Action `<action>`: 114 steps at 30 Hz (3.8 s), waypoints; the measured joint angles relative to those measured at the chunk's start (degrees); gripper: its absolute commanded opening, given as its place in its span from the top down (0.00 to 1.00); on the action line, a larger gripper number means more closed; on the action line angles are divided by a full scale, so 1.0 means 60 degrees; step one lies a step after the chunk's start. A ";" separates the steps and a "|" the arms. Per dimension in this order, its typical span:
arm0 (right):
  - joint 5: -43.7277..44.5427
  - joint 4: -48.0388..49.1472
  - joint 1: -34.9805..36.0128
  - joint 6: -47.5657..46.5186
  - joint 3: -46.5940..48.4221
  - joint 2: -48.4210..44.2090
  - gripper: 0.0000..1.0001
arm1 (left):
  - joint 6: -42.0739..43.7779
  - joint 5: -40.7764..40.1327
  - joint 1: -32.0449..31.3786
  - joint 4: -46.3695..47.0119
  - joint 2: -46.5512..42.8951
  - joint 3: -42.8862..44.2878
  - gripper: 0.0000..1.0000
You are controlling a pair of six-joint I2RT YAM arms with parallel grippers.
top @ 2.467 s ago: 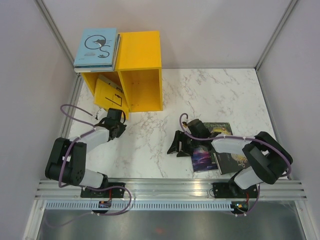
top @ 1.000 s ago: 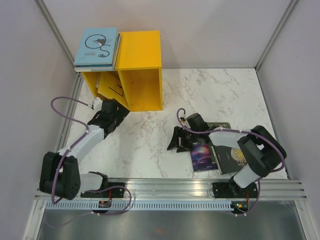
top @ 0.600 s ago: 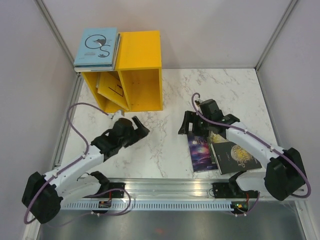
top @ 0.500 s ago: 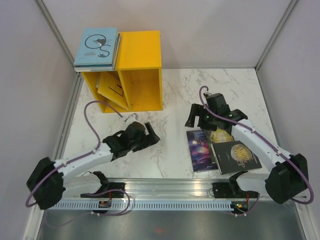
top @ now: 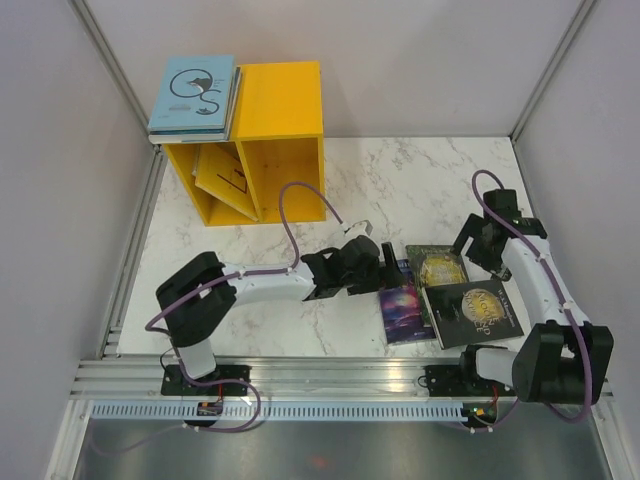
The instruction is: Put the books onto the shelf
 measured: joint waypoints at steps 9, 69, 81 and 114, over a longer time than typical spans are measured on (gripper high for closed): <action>-0.1610 0.0463 -0.1734 0.0120 -0.0284 0.0943 0.06 | -0.0528 0.0430 0.0007 0.0987 0.1661 0.1275 0.02; -0.5034 0.3916 0.1475 0.2732 -0.2725 0.0076 0.09 | -0.1716 -0.0568 0.1027 0.0816 -0.4878 -0.4874 0.98; -0.4965 0.5869 0.4149 0.4244 -0.3198 0.1075 0.11 | -0.1745 -0.0984 0.1013 -0.0918 -0.8244 -0.6757 0.98; -0.4874 0.9774 0.5909 0.5457 -0.3708 0.2987 0.53 | -0.2732 0.0597 0.1104 0.3238 -0.5366 -0.7901 0.61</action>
